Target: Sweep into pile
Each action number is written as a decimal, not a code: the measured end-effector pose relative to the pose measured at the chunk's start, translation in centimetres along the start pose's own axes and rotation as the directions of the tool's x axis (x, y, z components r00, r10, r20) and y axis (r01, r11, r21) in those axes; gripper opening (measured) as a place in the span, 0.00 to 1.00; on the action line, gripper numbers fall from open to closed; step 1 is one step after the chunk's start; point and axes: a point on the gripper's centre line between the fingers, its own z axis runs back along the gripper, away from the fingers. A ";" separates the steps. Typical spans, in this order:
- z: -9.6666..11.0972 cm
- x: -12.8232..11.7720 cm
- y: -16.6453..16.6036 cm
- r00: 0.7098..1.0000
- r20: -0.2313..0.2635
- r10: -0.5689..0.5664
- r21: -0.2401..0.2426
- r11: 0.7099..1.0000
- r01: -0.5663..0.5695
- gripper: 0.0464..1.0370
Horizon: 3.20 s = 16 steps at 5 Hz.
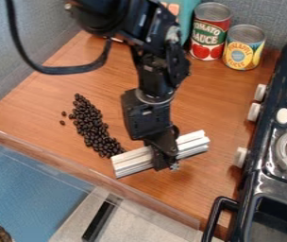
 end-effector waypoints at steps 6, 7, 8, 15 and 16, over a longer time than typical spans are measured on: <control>-2.7 1.5 -0.7 0.999 0.048 0.002 0.002 1.000 -0.002 0.35; -2.9 2.1 -1.2 0.999 0.044 0.018 0.006 1.000 -0.019 0.35; -2.9 2.5 -1.8 0.999 0.037 0.031 -0.001 1.000 -0.031 0.35; -3.3 3.5 -5.2 0.996 0.051 0.068 -0.001 0.998 -0.068 0.35; -3.3 3.9 -6.4 0.995 0.052 0.089 -0.010 0.996 -0.088 0.35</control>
